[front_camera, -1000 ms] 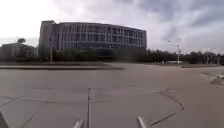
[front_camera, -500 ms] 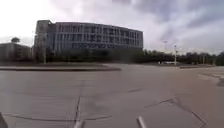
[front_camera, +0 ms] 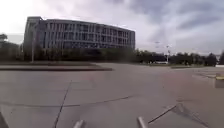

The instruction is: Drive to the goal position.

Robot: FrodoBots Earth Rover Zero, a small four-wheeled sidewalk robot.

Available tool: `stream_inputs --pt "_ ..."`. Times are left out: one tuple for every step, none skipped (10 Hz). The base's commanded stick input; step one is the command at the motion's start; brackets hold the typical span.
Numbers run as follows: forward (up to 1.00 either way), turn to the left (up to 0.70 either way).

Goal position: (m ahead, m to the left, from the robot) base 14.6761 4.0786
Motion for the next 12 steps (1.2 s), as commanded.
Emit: stream_inputs --pt "1.0 -0.27" --pt "1.0 -0.27" --pt "1.0 -0.02" --pt "1.0 0.0" --pt "1.0 0.0" --pt "1.0 0.0" --pt "1.0 0.0" --pt "1.0 0.0" --pt "1.0 0.0" --pt "1.0 0.0" --pt "1.0 0.0" --pt "1.0 0.0"
